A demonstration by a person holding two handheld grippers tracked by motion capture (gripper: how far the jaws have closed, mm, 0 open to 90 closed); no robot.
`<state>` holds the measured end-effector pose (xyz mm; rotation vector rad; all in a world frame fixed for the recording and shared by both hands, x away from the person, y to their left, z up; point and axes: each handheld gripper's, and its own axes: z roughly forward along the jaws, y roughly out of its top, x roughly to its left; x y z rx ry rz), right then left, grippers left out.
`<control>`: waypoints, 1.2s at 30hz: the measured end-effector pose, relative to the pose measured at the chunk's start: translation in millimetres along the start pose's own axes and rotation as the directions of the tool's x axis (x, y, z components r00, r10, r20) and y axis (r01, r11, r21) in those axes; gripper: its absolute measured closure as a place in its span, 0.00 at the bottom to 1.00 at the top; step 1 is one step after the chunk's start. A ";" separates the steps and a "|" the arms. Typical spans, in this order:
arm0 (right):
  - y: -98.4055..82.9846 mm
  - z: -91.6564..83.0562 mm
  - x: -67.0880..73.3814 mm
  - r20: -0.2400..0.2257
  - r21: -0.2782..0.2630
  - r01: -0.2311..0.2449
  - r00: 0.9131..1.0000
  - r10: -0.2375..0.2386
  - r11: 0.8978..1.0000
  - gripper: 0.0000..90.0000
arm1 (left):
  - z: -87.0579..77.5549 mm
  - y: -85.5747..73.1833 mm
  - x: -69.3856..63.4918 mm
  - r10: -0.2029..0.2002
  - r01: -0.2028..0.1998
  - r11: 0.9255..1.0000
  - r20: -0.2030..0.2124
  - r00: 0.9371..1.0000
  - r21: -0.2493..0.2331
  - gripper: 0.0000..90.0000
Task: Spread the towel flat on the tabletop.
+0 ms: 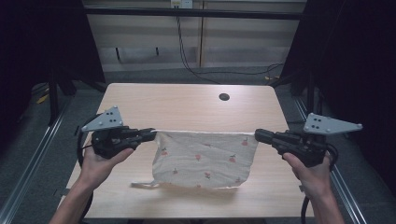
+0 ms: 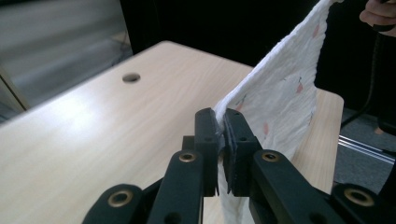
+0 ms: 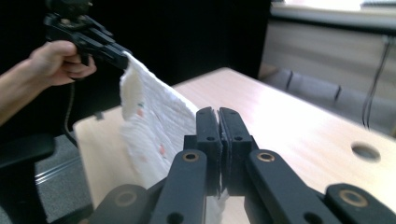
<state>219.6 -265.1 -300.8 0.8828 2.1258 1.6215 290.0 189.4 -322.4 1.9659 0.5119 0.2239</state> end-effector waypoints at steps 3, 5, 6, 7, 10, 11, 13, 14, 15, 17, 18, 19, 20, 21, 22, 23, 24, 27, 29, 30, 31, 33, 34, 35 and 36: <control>-16.6 14.7 -17.1 0.020 0.044 -0.042 0.999 0.041 0.998 0.98 | 19.1 -10.8 12.5 -0.029 0.029 0.999 0.001 1.000 0.045 0.95; -24.8 23.0 -26.1 0.031 0.072 -0.060 0.998 0.058 0.996 0.98 | 28.3 -15.9 18.2 -0.047 0.047 0.997 0.002 0.999 0.063 0.95; -28.9 27.4 -30.8 0.036 0.084 -0.066 0.997 0.064 0.994 0.98 | 33.3 -19.0 21.5 -0.061 0.061 0.995 -0.002 0.998 0.073 0.95; -33.5 32.1 -36.2 0.038 0.095 -0.079 0.996 0.076 0.992 0.98 | 36.7 -21.0 24.0 -0.063 0.064 0.995 -0.005 0.998 0.079 0.95; -41.6 41.8 -46.4 0.055 0.107 -0.096 0.994 0.091 0.990 0.98 | 44.5 -26.0 31.2 -0.079 0.080 0.993 -0.018 0.997 0.089 0.95; -43.2 44.4 -49.1 0.062 0.111 -0.100 0.994 0.094 0.989 0.98 | 46.8 -26.7 33.2 -0.078 0.080 0.992 -0.023 0.997 0.093 0.95; -44.6 49.3 -54.4 0.064 0.113 -0.104 0.993 0.097 0.988 0.98 | 48.5 -27.1 34.8 -0.079 0.081 0.992 -0.028 0.996 0.095 0.94; -44.7 51.4 -57.0 0.068 0.113 -0.108 0.993 0.100 0.988 0.98 | 52.6 -28.3 39.2 -0.093 0.095 0.991 -0.027 0.995 0.096 0.94; -44.8 53.6 -60.0 0.069 0.111 -0.115 0.992 0.108 0.987 0.98 | 52.6 -28.3 39.2 -0.093 0.095 0.991 -0.027 0.995 0.096 0.94; -44.7 58.5 -66.5 0.080 0.121 -0.117 0.991 0.108 0.986 0.98 | 60.9 -31.6 48.2 -0.105 0.109 0.988 -0.043 0.994 0.105 0.94; -45.2 61.2 -70.2 0.080 0.125 -0.123 0.990 0.114 0.985 0.98 | 63.0 -32.7 51.0 -0.105 0.110 0.988 -0.049 0.993 0.108 0.94; -45.7 63.4 -72.7 0.083 0.128 -0.129 0.990 0.119 0.983 0.98 | 67.3 -34.5 55.2 -0.113 0.118 0.987 -0.054 0.992 0.112 0.94; -46.8 67.2 -76.8 0.090 0.138 -0.130 0.989 0.118 0.982 0.97 | 70.1 -35.6 57.4 -0.118 0.124 0.985 -0.055 0.992 0.118 0.94; -47.9 69.3 -79.6 0.090 0.144 -0.132 0.989 0.120 0.981 0.97 | 70.1 -35.6 57.4 -0.118 0.124 0.985 -0.055 0.992 0.118 0.94; -49.8 73.0 -83.6 0.094 0.152 -0.139 0.988 0.126 0.979 0.98 | 76.6 -38.8 64.3 -0.125 0.133 0.983 -0.065 0.990 0.127 0.94; -51.5 76.1 -86.6 0.097 0.161 -0.142 0.987 0.128 0.977 0.98 | 79.6 -40.4 66.9 -0.139 0.146 0.981 -0.063 0.988 0.130 0.94; -53.3 79.3 -89.3 0.096 0.166 -0.153 0.986 0.138 0.974 0.98 | 82.6 -41.8 69.4 -0.144 0.152 0.979 -0.067 0.987 0.133 0.94; -58.5 88.6 -97.5 0.097 0.188 -0.173 0.983 0.157 0.967 0.97 | 90.7 -46.6 76.1 -0.154 0.166 0.974 -0.088 0.984 0.155 0.94; -62.1 94.8 -102.6 0.099 0.206 -0.186 0.981 0.169 0.961 0.97 | 94.7 -49.7 78.8 -0.146 0.162 0.971 -0.101 0.984 0.174 0.94; -64.0 97.6 -105.0 0.098 0.211 -0.186 0.981 0.169 0.960 0.97 | 96.1 -51.3 80.6 -0.152 0.167 0.971 -0.098 0.983 0.169 0.94; -64.0 97.6 -105.0 0.098 0.211 -0.186 0.981 0.169 0.960 0.97 | 96.1 -51.3 80.6 -0.152 0.167 0.971 -0.098 0.983 0.169 0.94; -66.8 103.8 -108.9 0.098 0.213 -0.196 0.979 0.178 0.957 0.97 | 99.0 -54.0 83.8 -0.162 0.177 0.969 -0.099 0.982 0.171 0.94; -67.3 105.8 -109.7 0.103 0.214 -0.203 0.977 0.185 0.955 0.97 | 100.3 -56.1 86.4 -0.176 0.192 0.967 -0.104 0.979 0.169 0.94; -68.7 109.1 -112.1 0.102 0.216 -0.204 0.977 0.185 0.955 0.97 | 101.6 -58.6 89.4 -0.185 0.201 0.966 -0.106 0.977 0.166 0.94; -70.2 112.3 -114.5 0.110 0.223 -0.207 0.976 0.187 0.952 0.97 | 102.9 -60.3 91.3 -0.193 0.209 0.964 -0.107 0.975 0.166 0.93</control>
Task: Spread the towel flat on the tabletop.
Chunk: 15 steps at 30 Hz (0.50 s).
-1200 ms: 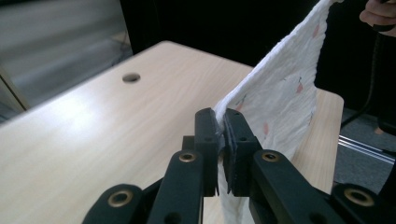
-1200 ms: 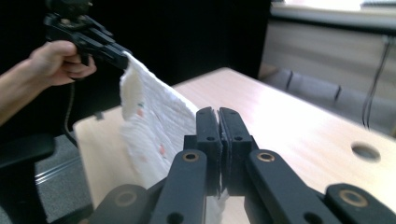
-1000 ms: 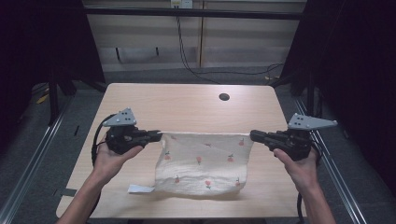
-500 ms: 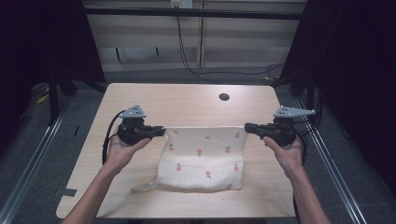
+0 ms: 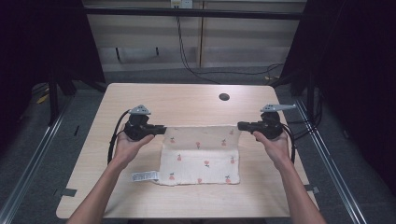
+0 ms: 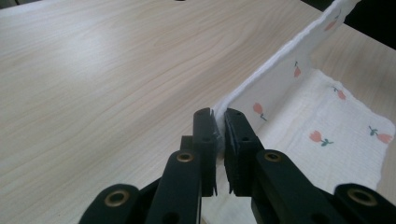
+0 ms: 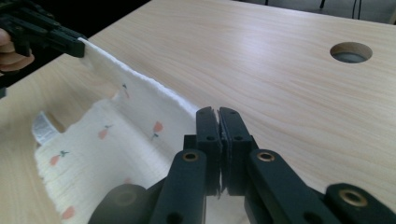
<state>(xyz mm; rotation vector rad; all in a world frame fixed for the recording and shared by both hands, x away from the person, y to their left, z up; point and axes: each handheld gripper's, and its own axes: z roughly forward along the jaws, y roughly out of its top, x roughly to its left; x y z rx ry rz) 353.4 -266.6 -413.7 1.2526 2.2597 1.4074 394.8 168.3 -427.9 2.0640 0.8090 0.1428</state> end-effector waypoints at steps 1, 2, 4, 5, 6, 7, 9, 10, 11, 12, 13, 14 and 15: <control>-0.1 3.2 -2.3 0.001 0.009 -0.003 1.000 0.003 1.000 0.97 | 2.1 -0.7 2.2 -0.011 0.011 1.000 0.002 1.000 -0.001 0.93; 0.1 6.9 -4.9 0.002 0.015 -0.003 1.000 0.003 1.000 0.97 | 4.2 -0.7 3.6 -0.019 0.019 1.000 0.011 1.000 0.003 0.93; 0.8 12.7 -10.2 0.010 0.030 -0.001 1.000 0.000 1.000 0.97 | 7.7 -0.1 4.3 -0.029 0.029 1.000 0.010 1.000 -0.002 0.92; 1.0 15.1 -13.0 0.013 0.024 -0.012 1.000 0.012 1.000 0.97 | 9.6 0.4 5.6 -0.029 0.029 1.000 0.005 1.000 0.002 0.92; 1.5 17.4 -15.9 0.016 0.025 -0.017 1.000 0.017 1.000 0.97 | 11.5 0.7 7.9 -0.037 0.037 0.999 0.002 0.999 0.005 0.92; 2.2 20.2 -18.6 0.026 0.024 -0.019 1.000 0.018 1.000 0.97 | 13.5 0.6 10.4 -0.047 0.047 0.999 -0.014 0.999 -0.001 0.90; 4.1 23.8 -23.4 0.053 0.014 -0.026 0.998 0.025 1.000 0.92 | 17.1 -1.0 17.0 -0.078 0.078 0.997 -0.046 0.996 -0.008 0.81; 5.4 24.5 -25.0 0.088 0.002 -0.026 0.996 0.026 1.000 0.84 | 19.0 -2.5 19.1 -0.100 0.100 0.995 -0.073 0.992 -0.016 0.77; 5.9 23.8 -27.2 0.116 -0.030 -0.039 0.992 0.043 0.999 0.83 | 19.8 -4.2 21.5 -0.116 0.114 0.993 -0.096 0.989 -0.026 0.72; 5.8 23.2 -29.9 0.101 -0.055 -0.054 0.993 0.060 0.997 0.82 | 19.7 -6.3 24.8 -0.143 0.139 0.989 -0.088 0.986 -0.047 0.67; 5.5 23.1 -31.6 0.096 -0.062 -0.065 0.993 0.071 0.996 0.81 | 18.8 -8.1 26.8 -0.168 0.163 0.985 -0.083 0.982 -0.057 0.64; 5.1 23.5 -32.8 0.108 -0.057 -0.068 0.991 0.073 0.996 0.77 | 17.6 -9.6 27.9 -0.166 0.162 0.985 -0.091 0.982 -0.058 0.62; 4.4 23.8 -33.3 0.115 -0.040 -0.076 0.990 0.080 0.996 0.75 | 16.8 -11.2 28.2 -0.165 0.162 0.985 -0.074 0.983 -0.055 0.62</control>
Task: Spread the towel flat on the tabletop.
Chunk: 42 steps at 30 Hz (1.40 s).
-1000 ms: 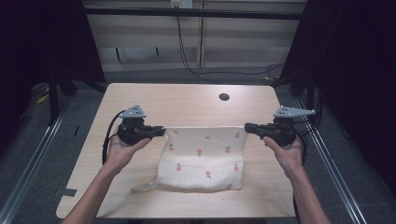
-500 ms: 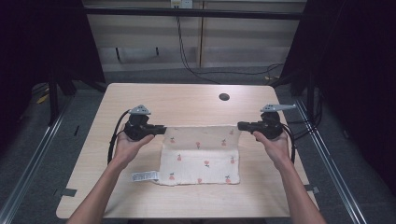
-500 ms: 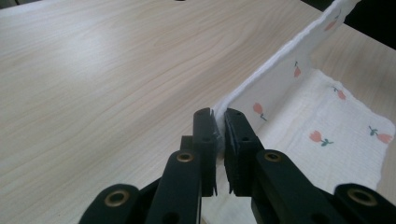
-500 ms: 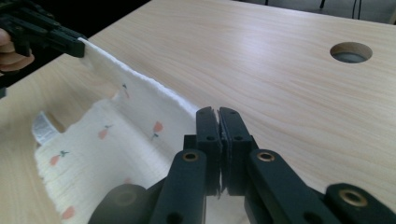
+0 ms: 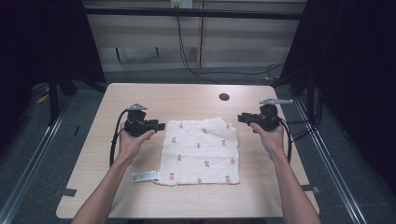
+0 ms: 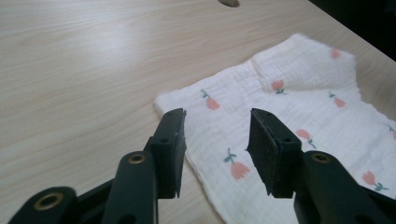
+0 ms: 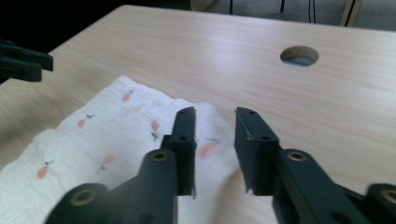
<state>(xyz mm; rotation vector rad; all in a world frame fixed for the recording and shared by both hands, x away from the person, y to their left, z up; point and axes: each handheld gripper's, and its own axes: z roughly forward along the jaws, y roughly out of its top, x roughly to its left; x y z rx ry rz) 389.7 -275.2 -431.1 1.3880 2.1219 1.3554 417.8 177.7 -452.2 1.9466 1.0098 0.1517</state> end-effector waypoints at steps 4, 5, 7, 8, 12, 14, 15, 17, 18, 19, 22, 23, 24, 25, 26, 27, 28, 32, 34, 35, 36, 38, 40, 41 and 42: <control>-8.3 -1.5 4.7 -0.032 0.046 0.003 1.000 -0.001 0.999 0.70 | -7.4 -8.5 -5.0 0.041 -0.042 0.999 0.031 0.999 0.023 0.65; -13.3 -3.0 7.8 -0.041 0.042 -0.008 0.999 0.009 0.999 0.69 | -9.1 -11.2 -7.6 0.054 -0.055 0.998 0.033 0.998 0.025 0.66; -24.3 -5.4 16.2 -0.056 0.062 0.008 0.998 -0.004 0.998 0.69 | -11.9 -18.7 -12.3 0.077 -0.079 0.996 0.053 0.996 0.039 0.67; -30.0 -6.7 21.2 -0.060 0.071 0.017 0.998 -0.013 0.997 0.69 | -12.7 -23.5 -15.1 0.089 -0.092 0.995 0.063 0.994 0.048 0.66; -46.9 -15.3 42.7 -0.093 0.100 0.074 0.994 -0.065 0.992 0.69 | -14.7 -39.2 -25.0 0.117 -0.125 0.989 0.101 0.988 0.083 0.68; -54.4 -18.8 50.2 -0.086 0.106 0.097 0.992 -0.088 0.990 0.70 | -15.0 -43.5 -29.9 0.143 -0.154 0.983 0.105 0.984 0.104 0.70; -58.0 -19.5 52.3 -0.093 0.115 0.104 0.991 -0.094 0.988 0.70 | -14.9 -45.7 -32.0 0.150 -0.163 0.980 0.117 0.982 0.115 0.70; -65.9 -20.0 54.4 -0.091 0.132 0.114 0.991 -0.103 0.985 0.71 | -13.2 -51.4 -35.1 0.170 -0.186 0.973 0.120 0.978 0.137 0.72; -69.7 -19.4 54.2 -0.090 0.149 0.121 0.990 -0.108 0.981 0.71 | -11.2 -54.2 -35.1 0.175 -0.194 0.969 0.128 0.976 0.152 0.73; -73.8 -18.6 53.8 -0.082 0.157 0.118 0.991 -0.106 0.981 0.71 | -8.8 -57.3 -35.0 0.179 -0.198 0.966 0.123 0.976 0.164 0.73; -84.6 -12.5 49.9 -0.064 0.187 0.116 0.992 -0.106 0.976 0.71 | -2.8 -63.7 -31.2 0.144 -0.162 0.972 0.112 0.983 0.172 0.72; -86.9 -10.3 49.0 -0.054 0.195 0.116 0.993 -0.108 0.974 0.70 | -1.2 -65.3 -30.9 0.129 -0.145 0.974 0.099 0.987 0.174 0.67; -88.6 -8.2 47.7 -0.047 0.201 0.124 0.992 -0.117 0.972 0.70 | 0.0 -66.2 -30.1 0.129 -0.145 0.973 0.095 0.987 0.181 0.67; -90.1 -6.3 46.3 -0.040 0.204 0.120 0.993 -0.114 0.972 0.69 | 1.4 -67.5 -30.5 0.135 -0.147 0.972 0.076 0.988 0.183 0.67; -91.2 -4.7 44.1 -0.034 0.205 0.120 0.993 -0.115 0.971 0.67 | 1.8 -67.9 -29.3 0.139 -0.151 0.970 0.076 0.987 0.190 0.67; -91.9 -3.9 41.9 -0.034 0.202 0.113 0.994 -0.108 0.973 0.67 | 2.3 -68.8 -28.8 0.136 -0.149 0.970 0.078 0.988 0.191 0.67; -92.2 -4.1 40.3 -0.033 0.207 0.106 0.994 -0.102 0.973 0.67 | 2.1 -69.3 -28.7 0.139 -0.151 0.971 0.074 0.988 0.187 0.69; -93.8 -3.3 40.7 -0.032 0.225 0.118 0.993 -0.114 0.967 0.69 | 2.1 -70.0 -26.9 0.124 -0.140 0.973 0.099 0.987 0.183 0.76; -94.9 -0.4 42.8 -0.035 0.234 0.132 0.991 -0.128 0.963 0.72 | 3.1 -70.1 -28.7 0.128 -0.144 0.972 0.098 0.987 0.183 0.78; -95.2 0.8 44.6 -0.034 0.241 0.132 0.991 -0.128 0.962 0.73 | 3.8 -69.7 -29.4 0.126 -0.144 0.972 0.101 0.987 0.185 0.78; -95.5 2.1 46.0 -0.032 0.242 0.146 0.989 -0.142 0.959 0.75 | 4.9 -69.0 -30.1 0.124 -0.142 0.972 0.105 0.987 0.187 0.78; -96.1 4.5 48.5 -0.038 0.244 0.153 0.988 -0.149 0.958 0.76 | 8.2 -68.2 -32.3 0.134 -0.151 0.972 0.103 0.986 0.182 0.80; -96.4 5.3 48.3 -0.036 0.238 0.145 0.989 -0.141 0.960 0.80 | 10.0 -67.1 -34.9 0.147 -0.165 0.967 0.102 0.984 0.196 0.88; -96.8 5.5 47.3 -0.040 0.234 0.139 0.990 -0.133 0.962 0.85 | 10.6 -66.8 -35.6 0.142 -0.160 0.967 0.102 0.985 0.200 0.94; -96.8 5.2 46.4 -0.041 0.234 0.142 0.990 -0.136 0.962 0.91 | 10.7 -66.8 -36.4 0.136 -0.155 0.967 0.104 0.985 0.204 0.97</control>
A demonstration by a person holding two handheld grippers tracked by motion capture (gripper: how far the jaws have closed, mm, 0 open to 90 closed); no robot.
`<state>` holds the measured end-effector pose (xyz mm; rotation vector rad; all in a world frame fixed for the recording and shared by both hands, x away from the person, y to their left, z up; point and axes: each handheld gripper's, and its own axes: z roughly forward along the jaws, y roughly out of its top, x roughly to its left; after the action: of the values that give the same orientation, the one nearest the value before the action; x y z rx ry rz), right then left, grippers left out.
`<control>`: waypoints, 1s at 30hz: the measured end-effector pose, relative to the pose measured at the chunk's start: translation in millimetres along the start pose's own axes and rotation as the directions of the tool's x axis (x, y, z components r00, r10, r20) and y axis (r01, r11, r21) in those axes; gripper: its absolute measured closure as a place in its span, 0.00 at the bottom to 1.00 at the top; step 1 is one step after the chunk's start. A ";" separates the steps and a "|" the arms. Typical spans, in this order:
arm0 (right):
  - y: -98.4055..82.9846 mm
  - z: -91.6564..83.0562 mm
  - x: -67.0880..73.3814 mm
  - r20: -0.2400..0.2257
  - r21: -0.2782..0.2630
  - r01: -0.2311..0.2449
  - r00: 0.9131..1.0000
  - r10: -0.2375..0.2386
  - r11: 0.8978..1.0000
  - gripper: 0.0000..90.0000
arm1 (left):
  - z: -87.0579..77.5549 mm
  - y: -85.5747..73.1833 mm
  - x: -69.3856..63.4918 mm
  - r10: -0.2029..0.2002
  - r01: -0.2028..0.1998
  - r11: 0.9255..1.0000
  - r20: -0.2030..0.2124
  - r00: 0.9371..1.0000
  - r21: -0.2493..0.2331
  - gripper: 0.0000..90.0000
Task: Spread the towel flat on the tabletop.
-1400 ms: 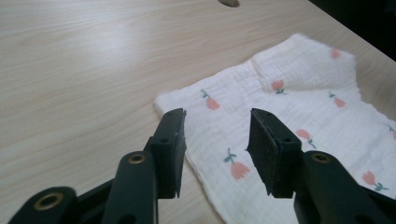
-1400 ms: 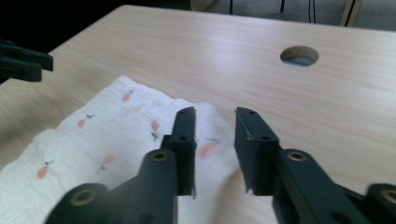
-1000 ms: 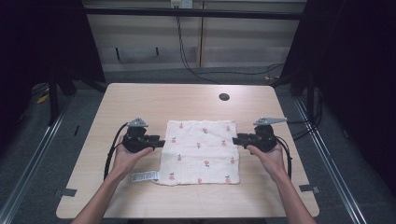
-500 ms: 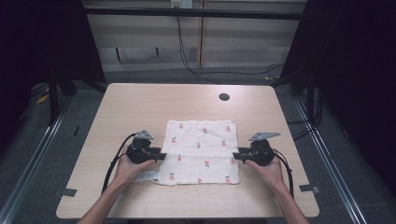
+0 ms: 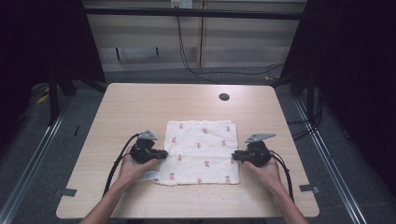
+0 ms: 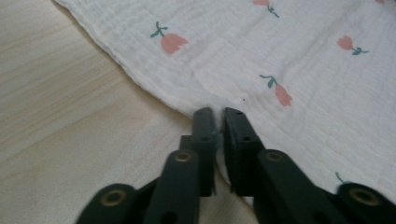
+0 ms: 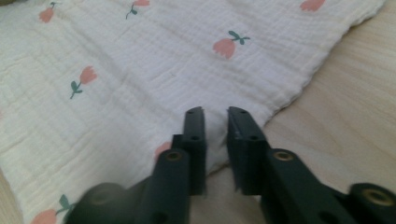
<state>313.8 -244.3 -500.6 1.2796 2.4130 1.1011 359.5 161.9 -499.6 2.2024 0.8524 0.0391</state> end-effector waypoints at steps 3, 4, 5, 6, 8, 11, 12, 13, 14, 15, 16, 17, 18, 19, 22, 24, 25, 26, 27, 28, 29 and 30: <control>-1.5 -2.7 -0.2 -0.004 0.013 -0.012 1.000 0.012 1.000 0.99 | -3.3 -1.0 -2.3 -0.019 0.019 0.999 0.001 1.000 0.026 0.98; -2.2 -3.3 0.4 -0.012 0.019 -0.005 1.000 0.005 1.000 1.00 | -4.9 -2.8 -3.8 -0.015 0.015 0.999 0.002 1.000 0.028 0.99; -3.0 -4.6 2.3 -0.009 0.028 -0.009 1.000 0.010 1.000 1.00 | -6.7 -4.7 -5.8 -0.013 0.013 0.999 0.000 1.000 0.033 0.99; -3.9 -5.3 2.7 -0.015 0.026 -0.005 1.000 0.005 1.000 1.00 | -8.9 -6.6 -7.1 -0.016 0.016 0.999 0.004 1.000 0.038 0.99; -5.5 -7.4 4.3 -0.019 0.037 -0.008 1.000 0.009 0.999 1.00 | -13.0 -10.7 -8.6 -0.012 0.012 0.999 0.004 1.000 0.044 0.99; -7.0 -8.2 6.0 -0.036 0.041 -0.015 0.999 0.016 0.999 1.00 | -16.6 -14.8 -10.6 -0.010 0.009 0.999 0.007 1.000 0.048 0.98; -7.7 -8.8 7.3 -0.037 0.045 -0.010 0.999 0.012 0.999 1.00 | -16.9 -15.2 -11.2 -0.009 0.009 0.999 0.010 1.000 0.048 0.98; -8.6 -9.6 8.9 -0.039 0.047 -0.010 0.999 0.012 0.999 1.00 | -17.1 -15.4 -12.0 -0.009 0.009 0.999 0.009 1.000 0.051 0.98; -9.7 -10.3 10.1 -0.041 0.046 -0.009 0.999 0.011 0.999 1.00 | -17.3 -15.5 -12.4 -0.001 0.001 0.999 0.013 1.000 0.053 0.98; -10.7 -11.0 11.1 -0.045 0.046 -0.009 0.999 0.011 0.999 1.00 | -17.3 -15.6 -13.2 0.001 -0.002 0.998 0.017 1.000 0.056 0.98; -11.8 -11.6 12.0 -0.052 0.044 -0.005 0.999 0.008 0.999 1.00 | -17.6 -15.8 -13.8 0.005 -0.006 0.998 0.018 1.000 0.059 0.98; -12.2 -12.5 13.6 -0.047 0.051 -0.007 0.999 0.009 0.999 1.00 | -18.3 -16.1 -14.9 0.009 -0.010 0.998 0.020 1.000 0.064 0.98; -12.7 -13.3 14.6 -0.047 0.055 -0.001 0.999 0.003 0.998 1.00 | -18.7 -16.9 -16.8 0.010 -0.012 0.998 0.019 1.000 0.064 0.98; -13.8 -13.2 15.8 -0.052 0.047 0.001 0.999 0.002 0.999 1.00 | -19.3 -17.8 -18.3 0.019 -0.020 0.997 0.022 1.000 0.068 0.98; -16.7 -16.8 19.5 -0.060 0.063 0.002 0.998 0.001 0.998 1.00 | -21.9 -21.6 -22.7 0.022 -0.026 0.997 0.046 0.999 0.077 0.99; -20.7 -19.8 22.4 -0.068 0.062 0.001 0.998 0.003 0.998 1.00 | -24.8 -25.2 -25.0 0.020 -0.024 0.996 0.053 0.998 0.082 0.98; -22.7 -21.3 23.8 -0.075 0.062 -0.005 0.997 0.010 0.998 1.00 | -25.7 -27.2 -26.6 0.016 -0.021 0.997 0.058 0.998 0.080 0.98; -24.4 -22.8 25.8 -0.080 0.064 -0.003 0.997 0.008 0.998 1.00 | -26.5 -29.0 -28.6 0.012 -0.017 0.997 0.067 0.998 0.077 0.98; -26.2 -24.3 28.3 -0.078 0.065 0.009 0.997 -0.004 0.998 1.00 | -27.5 -30.5 -30.9 0.022 -0.027 0.997 0.068 0.997 0.077 0.98; -28.5 -25.9 31.4 -0.084 0.066 0.013 0.996 -0.007 0.998 1.00 | -28.9 -31.7 -33.8 0.026 -0.031 0.996 0.064 0.998 0.086 0.98; -30.9 -27.1 34.7 -0.089 0.063 0.014 0.996 -0.009 0.998 1.00 | -29.9 -33.6 -36.1 0.030 -0.036 0.996 0.065 0.997 0.085 0.97; -32.2 -28.3 37.3 -0.090 0.064 0.020 0.996 -0.015 0.998 1.00 | -30.3 -35.4 -37.7 0.028 -0.034 0.996 0.073 0.997 0.079 0.97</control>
<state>257.2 -241.3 -497.0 1.2515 2.5397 1.1063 301.7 176.6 -493.1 2.2778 0.7930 -0.0596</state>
